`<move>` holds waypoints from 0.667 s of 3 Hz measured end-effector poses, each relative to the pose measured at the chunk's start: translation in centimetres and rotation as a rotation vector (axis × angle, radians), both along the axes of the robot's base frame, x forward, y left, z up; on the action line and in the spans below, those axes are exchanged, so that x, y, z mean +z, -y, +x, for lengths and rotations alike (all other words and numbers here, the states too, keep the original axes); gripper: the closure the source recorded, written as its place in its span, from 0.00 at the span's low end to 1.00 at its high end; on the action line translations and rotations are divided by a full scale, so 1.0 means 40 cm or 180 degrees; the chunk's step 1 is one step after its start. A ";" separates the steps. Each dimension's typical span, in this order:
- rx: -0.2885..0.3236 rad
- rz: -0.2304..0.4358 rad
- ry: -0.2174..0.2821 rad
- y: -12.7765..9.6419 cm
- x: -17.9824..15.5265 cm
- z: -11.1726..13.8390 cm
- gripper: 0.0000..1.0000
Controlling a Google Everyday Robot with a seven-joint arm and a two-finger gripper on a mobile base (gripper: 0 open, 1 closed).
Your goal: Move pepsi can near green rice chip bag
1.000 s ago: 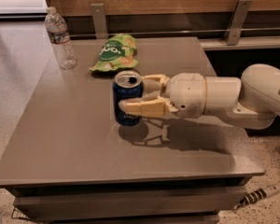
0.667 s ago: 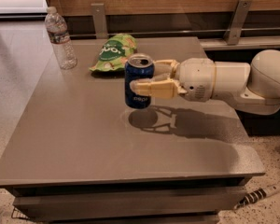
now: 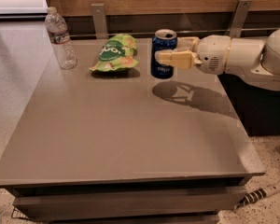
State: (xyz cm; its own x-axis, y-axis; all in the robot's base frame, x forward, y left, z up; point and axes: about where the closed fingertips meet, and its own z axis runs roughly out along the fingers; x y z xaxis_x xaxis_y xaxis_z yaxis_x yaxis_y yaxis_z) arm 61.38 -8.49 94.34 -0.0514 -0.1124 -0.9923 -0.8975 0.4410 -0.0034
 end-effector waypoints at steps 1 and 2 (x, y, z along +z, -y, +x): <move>-0.0278 -0.0040 0.0123 0.042 -0.009 0.084 1.00; -0.0480 -0.0007 0.0259 0.072 -0.025 0.149 1.00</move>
Offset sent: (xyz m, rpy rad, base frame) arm 0.0938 -0.0509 -0.0191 0.0088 -0.1439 -0.2421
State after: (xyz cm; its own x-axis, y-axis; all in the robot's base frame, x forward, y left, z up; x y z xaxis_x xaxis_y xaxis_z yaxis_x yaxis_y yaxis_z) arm 67.34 -11.36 93.36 0.0125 -0.1117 -0.9937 -0.8179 0.5705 -0.0745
